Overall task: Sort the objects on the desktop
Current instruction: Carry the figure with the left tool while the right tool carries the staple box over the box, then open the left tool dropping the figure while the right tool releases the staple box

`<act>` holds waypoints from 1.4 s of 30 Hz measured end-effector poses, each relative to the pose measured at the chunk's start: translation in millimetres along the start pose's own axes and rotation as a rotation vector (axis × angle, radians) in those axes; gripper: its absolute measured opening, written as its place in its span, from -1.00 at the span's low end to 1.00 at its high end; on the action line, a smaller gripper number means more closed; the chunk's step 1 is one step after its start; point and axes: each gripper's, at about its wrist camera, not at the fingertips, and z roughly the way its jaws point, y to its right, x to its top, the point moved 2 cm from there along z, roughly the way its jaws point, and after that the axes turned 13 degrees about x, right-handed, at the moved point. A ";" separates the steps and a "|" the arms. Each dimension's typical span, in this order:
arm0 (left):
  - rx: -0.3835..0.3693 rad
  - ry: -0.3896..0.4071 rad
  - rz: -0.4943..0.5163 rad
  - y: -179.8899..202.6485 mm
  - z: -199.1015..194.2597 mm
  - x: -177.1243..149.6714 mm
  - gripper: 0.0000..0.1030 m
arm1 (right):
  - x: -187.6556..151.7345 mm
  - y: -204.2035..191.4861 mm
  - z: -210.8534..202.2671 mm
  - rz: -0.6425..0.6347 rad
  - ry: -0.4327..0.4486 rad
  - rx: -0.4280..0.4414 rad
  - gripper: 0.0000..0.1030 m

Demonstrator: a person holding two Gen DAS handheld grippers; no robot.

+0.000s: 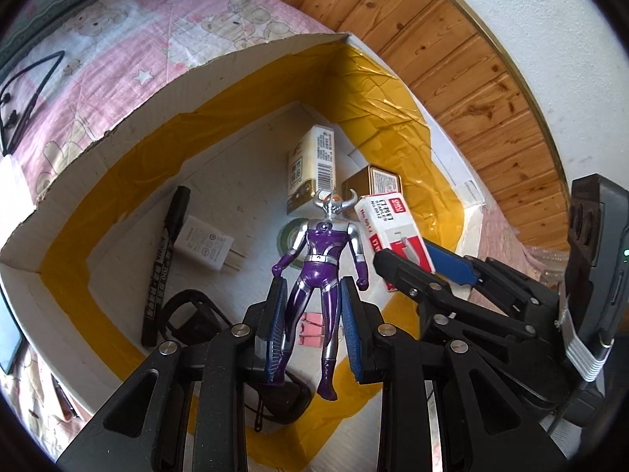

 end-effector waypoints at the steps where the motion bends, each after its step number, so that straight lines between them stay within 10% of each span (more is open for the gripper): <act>1: -0.005 -0.009 -0.012 -1.3 1.5 0.2 -0.46 | 0.4 1.0 3.7 -0.006 -0.018 -0.003 -0.21; 21: 0.045 -0.079 -0.090 -9.6 20.1 0.0 -0.48 | 1.0 -2.0 16.1 -0.138 -0.150 -0.077 -0.20; 42: 0.089 0.027 -0.025 -1.6 -23.2 -14.6 -0.25 | -16.4 -14.6 -19.1 -0.141 -0.104 -0.128 -0.19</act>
